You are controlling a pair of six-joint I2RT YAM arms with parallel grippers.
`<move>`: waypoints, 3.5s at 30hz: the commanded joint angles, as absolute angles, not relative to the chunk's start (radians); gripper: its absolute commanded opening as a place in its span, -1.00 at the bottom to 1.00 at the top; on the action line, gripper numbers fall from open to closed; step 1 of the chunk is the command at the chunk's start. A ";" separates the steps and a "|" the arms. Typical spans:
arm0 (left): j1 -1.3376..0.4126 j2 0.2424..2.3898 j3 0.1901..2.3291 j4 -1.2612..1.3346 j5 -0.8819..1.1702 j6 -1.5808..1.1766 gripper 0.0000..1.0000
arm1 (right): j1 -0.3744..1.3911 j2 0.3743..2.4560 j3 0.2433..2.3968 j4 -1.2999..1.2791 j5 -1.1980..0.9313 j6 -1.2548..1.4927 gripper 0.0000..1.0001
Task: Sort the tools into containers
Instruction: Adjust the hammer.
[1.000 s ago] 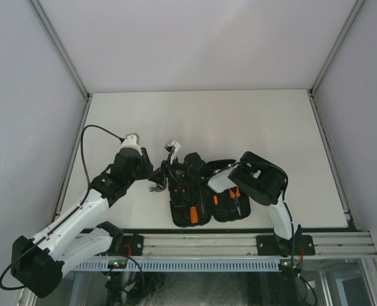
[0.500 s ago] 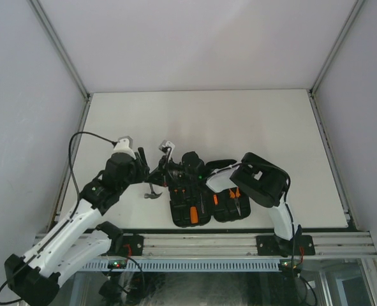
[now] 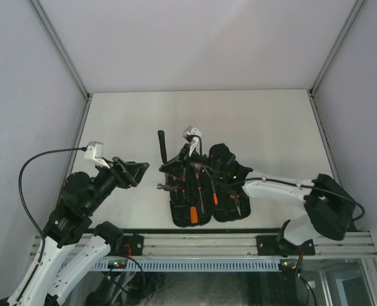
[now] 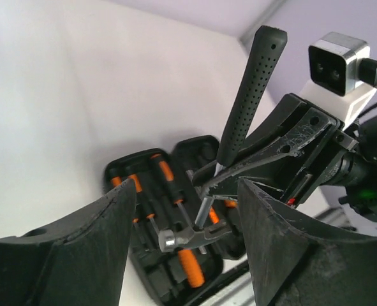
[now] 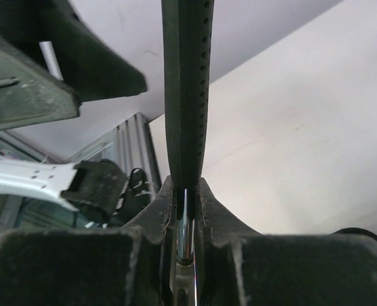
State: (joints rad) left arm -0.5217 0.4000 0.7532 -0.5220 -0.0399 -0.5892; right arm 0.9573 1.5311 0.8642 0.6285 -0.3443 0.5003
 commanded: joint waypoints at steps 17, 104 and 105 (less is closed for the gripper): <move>-0.608 0.482 0.848 0.131 0.645 -0.741 0.54 | 1.184 1.059 0.869 0.273 -0.382 0.470 -1.00; -0.959 0.612 0.902 -0.226 -0.290 -0.802 -0.96 | 1.535 1.228 0.838 0.033 0.722 0.432 -0.85; -0.959 0.610 0.903 -0.226 -0.285 -0.796 -0.91 | 1.535 1.221 0.842 0.030 0.725 0.431 -0.94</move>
State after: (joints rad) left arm -0.9535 0.6376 0.8551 -0.3084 -0.2733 -0.7601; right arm 1.5242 1.2438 0.8051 0.0227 0.6823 0.4377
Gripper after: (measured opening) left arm 0.178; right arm 0.125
